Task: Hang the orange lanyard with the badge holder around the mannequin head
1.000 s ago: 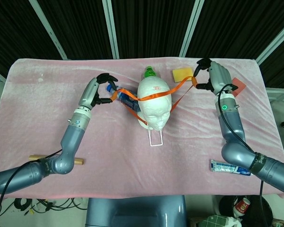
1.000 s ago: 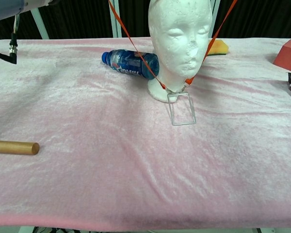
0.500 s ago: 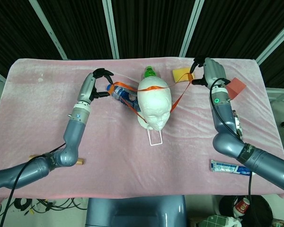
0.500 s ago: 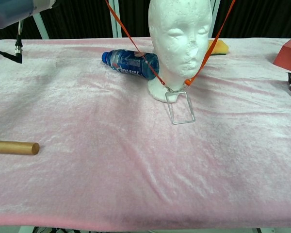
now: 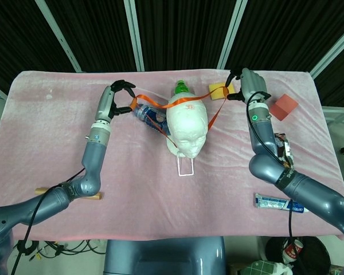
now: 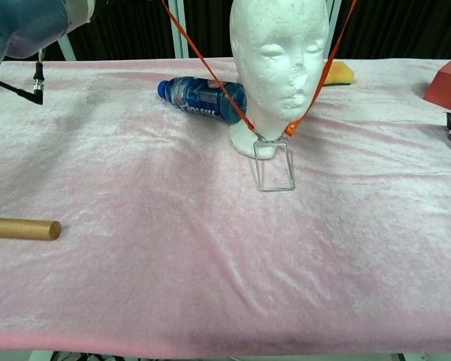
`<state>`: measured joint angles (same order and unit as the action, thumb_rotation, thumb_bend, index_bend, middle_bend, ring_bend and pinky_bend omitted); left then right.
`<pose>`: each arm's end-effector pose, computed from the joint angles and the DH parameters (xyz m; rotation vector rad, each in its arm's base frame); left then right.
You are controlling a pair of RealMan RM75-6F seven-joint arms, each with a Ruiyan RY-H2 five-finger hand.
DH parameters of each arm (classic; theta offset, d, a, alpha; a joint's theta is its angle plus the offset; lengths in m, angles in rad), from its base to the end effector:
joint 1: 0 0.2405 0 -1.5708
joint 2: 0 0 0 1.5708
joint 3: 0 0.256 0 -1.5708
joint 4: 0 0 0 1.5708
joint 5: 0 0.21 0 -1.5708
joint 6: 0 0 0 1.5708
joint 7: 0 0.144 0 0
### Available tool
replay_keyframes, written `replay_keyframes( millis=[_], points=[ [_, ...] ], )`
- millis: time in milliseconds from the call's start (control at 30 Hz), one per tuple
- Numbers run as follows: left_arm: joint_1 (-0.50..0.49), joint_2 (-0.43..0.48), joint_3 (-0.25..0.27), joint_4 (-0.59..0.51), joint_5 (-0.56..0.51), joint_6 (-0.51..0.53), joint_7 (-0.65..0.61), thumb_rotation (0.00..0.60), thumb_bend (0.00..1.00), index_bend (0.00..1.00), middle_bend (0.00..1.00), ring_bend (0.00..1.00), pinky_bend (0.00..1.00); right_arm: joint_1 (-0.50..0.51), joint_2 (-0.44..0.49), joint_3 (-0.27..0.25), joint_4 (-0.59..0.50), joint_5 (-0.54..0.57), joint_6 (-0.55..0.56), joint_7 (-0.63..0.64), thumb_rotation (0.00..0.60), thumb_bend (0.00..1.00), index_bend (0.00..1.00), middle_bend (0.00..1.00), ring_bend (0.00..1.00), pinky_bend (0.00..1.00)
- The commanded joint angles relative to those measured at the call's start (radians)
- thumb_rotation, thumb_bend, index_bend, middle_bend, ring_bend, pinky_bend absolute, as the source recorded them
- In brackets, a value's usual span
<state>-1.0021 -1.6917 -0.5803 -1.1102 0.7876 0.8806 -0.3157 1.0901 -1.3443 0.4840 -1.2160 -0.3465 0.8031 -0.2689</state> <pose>-0.0719 0.4743 0.0324 -1.0746 -1.6080 -1.6144 -0.0934 -0.5049 0.1371 1.2096 -1.2655 1.1337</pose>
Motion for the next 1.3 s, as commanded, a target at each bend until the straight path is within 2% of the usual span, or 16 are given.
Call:
replay_keyframes(
  millis=[33,433,833,1200,1300],
  points=[
    [-0.006,-0.013,-0.004,0.025,0.004,-0.004,-0.008,0.600,0.44,0.61,0.33,0.10,0.11,0.003,-0.013,-0.003,0.019,-0.006,-0.010,0.007,0.600,0.59,0.92,0.25,0.31,0.25],
    [-0.029,-0.067,-0.020,0.166,-0.011,-0.043,-0.044,0.600,0.44,0.61,0.33,0.10,0.11,0.014,-0.062,-0.017,0.111,-0.020,-0.052,0.022,0.600,0.59,0.92,0.25,0.31,0.25],
    [-0.052,-0.128,-0.001,0.310,0.001,-0.089,-0.045,0.600,0.44,0.61,0.33,0.10,0.11,0.016,-0.087,-0.034,0.160,-0.035,-0.080,0.023,0.600,0.59,0.92,0.25,0.31,0.25],
    [-0.069,-0.170,0.008,0.363,0.010,-0.102,-0.016,0.600,0.40,0.59,0.31,0.10,0.11,0.027,-0.103,-0.051,0.185,-0.028,-0.096,-0.004,0.600,0.58,0.92,0.25,0.31,0.25],
    [-0.069,-0.174,0.008,0.361,0.006,-0.106,-0.005,0.600,0.38,0.58,0.31,0.10,0.11,0.028,-0.105,-0.055,0.189,-0.020,-0.102,-0.011,0.600,0.52,0.91,0.24,0.31,0.24]
  ],
)
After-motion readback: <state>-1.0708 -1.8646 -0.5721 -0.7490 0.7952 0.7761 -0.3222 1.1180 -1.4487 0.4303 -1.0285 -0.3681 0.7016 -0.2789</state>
